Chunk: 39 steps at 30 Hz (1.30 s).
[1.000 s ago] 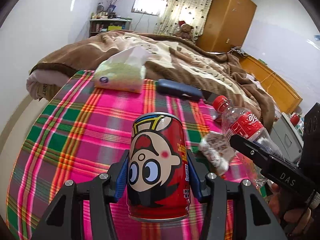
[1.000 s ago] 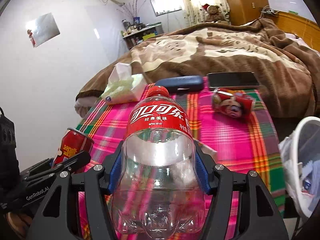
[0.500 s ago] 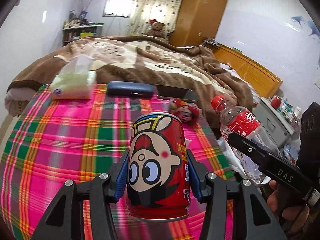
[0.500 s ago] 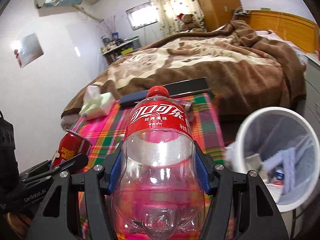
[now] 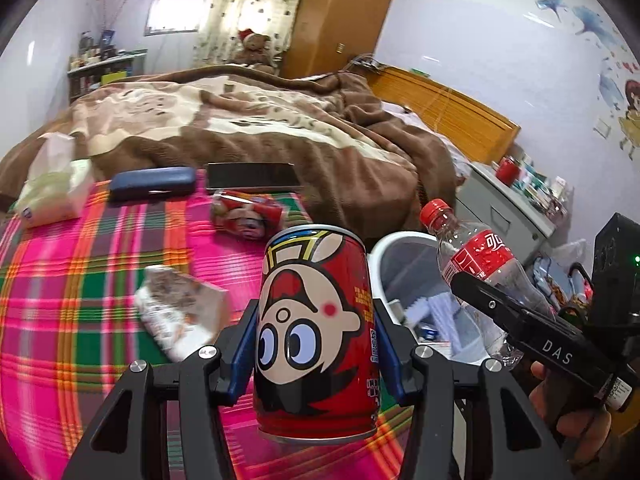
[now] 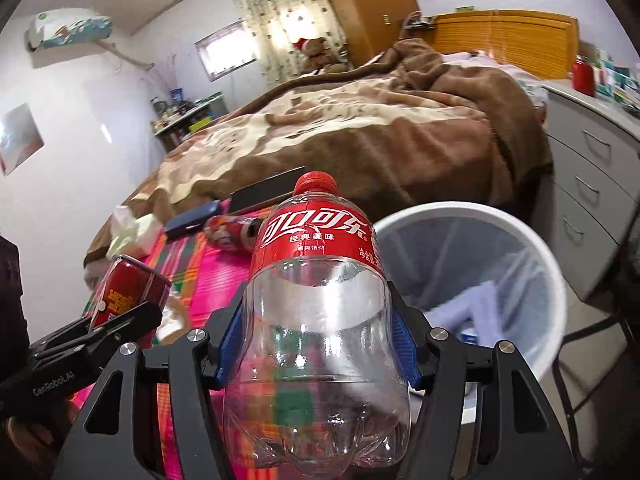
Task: Collect trash
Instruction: 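Release the bottle into the bin with the right tool while the left tool drops the can in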
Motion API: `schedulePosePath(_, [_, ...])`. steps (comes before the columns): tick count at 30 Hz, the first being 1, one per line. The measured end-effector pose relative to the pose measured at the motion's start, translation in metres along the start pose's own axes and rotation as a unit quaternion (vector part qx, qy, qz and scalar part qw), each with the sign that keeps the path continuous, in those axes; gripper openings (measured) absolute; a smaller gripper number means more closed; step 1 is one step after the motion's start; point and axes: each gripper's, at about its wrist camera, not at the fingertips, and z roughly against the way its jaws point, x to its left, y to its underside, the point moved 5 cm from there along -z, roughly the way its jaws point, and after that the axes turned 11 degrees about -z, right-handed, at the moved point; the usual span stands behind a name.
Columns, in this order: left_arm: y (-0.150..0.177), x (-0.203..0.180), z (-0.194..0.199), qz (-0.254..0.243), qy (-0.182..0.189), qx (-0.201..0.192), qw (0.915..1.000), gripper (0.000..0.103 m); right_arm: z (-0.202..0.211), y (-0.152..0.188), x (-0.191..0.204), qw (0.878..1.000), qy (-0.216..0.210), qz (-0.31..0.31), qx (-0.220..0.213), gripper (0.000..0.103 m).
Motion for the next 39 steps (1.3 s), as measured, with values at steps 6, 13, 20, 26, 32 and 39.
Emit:
schedulePosePath(6, [-0.009, -0.036, -0.027, -0.016, 0.027, 0.012, 0.9994, 0.052, 0.001, -0.003, -0.032, 0.999, 0.03, -0.018, 0.001, 0.063])
schedulePosePath(13, [-0.015, -0.076, -0.066, -0.037, 0.059, 0.036, 0.9969, 0.052, -0.012, -0.002, -0.073, 0.996, 0.07, -0.038, 0.024, 0.063])
schedulePosePath(20, [-0.021, -0.107, -0.105, -0.054, 0.078, 0.062, 0.9936, 0.052, -0.021, -0.006, -0.097, 0.994, 0.089, -0.048, 0.044, 0.063])
schedulePosePath(26, [-0.024, -0.112, -0.118, -0.055, 0.082, 0.059, 0.9934, 0.057, -0.022, -0.008, -0.102, 0.994, 0.099, -0.027, 0.038, 0.064])
schedulePosePath(32, [-0.027, -0.111, -0.113, -0.052, 0.08, 0.05, 0.9942, 0.067, -0.014, -0.01, -0.106, 0.994, 0.1, -0.034, 0.019, 0.065])
schedulePosePath(39, [-0.023, -0.097, -0.097, -0.038, 0.074, 0.042, 0.9957, 0.067, -0.007, -0.011, -0.1, 0.995, 0.094, -0.036, 0.005, 0.065])
